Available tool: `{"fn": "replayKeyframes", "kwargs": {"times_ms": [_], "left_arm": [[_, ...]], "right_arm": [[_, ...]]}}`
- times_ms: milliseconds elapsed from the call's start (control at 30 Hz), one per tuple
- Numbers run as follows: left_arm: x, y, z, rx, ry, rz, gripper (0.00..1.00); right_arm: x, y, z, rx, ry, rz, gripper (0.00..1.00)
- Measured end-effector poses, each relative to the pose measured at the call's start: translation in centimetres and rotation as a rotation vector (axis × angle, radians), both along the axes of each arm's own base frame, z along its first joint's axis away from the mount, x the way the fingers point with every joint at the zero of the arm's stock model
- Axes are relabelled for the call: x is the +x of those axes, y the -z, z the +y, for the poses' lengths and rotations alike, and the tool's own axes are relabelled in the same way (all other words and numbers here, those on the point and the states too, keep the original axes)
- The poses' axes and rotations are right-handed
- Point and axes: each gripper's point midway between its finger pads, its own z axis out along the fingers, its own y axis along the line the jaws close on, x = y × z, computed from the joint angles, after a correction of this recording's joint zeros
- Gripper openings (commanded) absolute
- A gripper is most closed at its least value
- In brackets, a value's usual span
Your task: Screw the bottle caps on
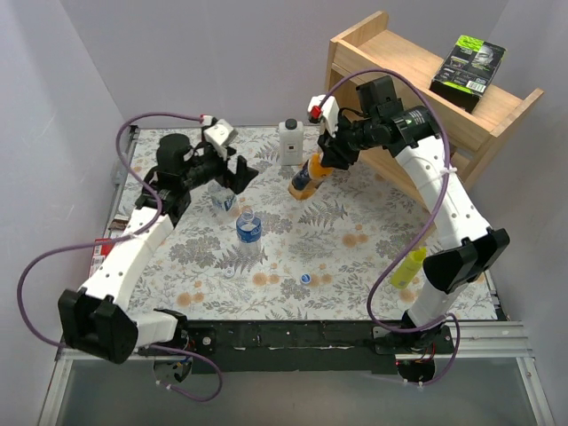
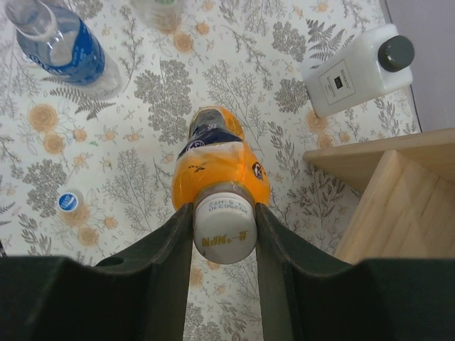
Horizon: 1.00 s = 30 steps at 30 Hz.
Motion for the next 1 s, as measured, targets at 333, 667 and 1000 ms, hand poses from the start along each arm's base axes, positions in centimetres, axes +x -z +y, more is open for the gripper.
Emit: {"fn": "replayKeyframes", "kwargs": {"times_ms": [333,667,1000], "left_arm": [[2.1,5.1,-10.2,0.084,0.132,-0.018,0.9],[1.3,5.4,-13.7,0.073,0.214,-0.04,0.98],[1.5,5.1,-13.2,0.088,0.137,-0.097,0.98]], "right_arm": [[-1.6,-5.6,1.9,0.175,-0.016,-0.04,0.05],[-2.2,-6.5,3.8,0.285,-0.012,0.004,0.02],[-2.1,-7.9,4.4,0.346,0.007,0.018,0.01]]}}
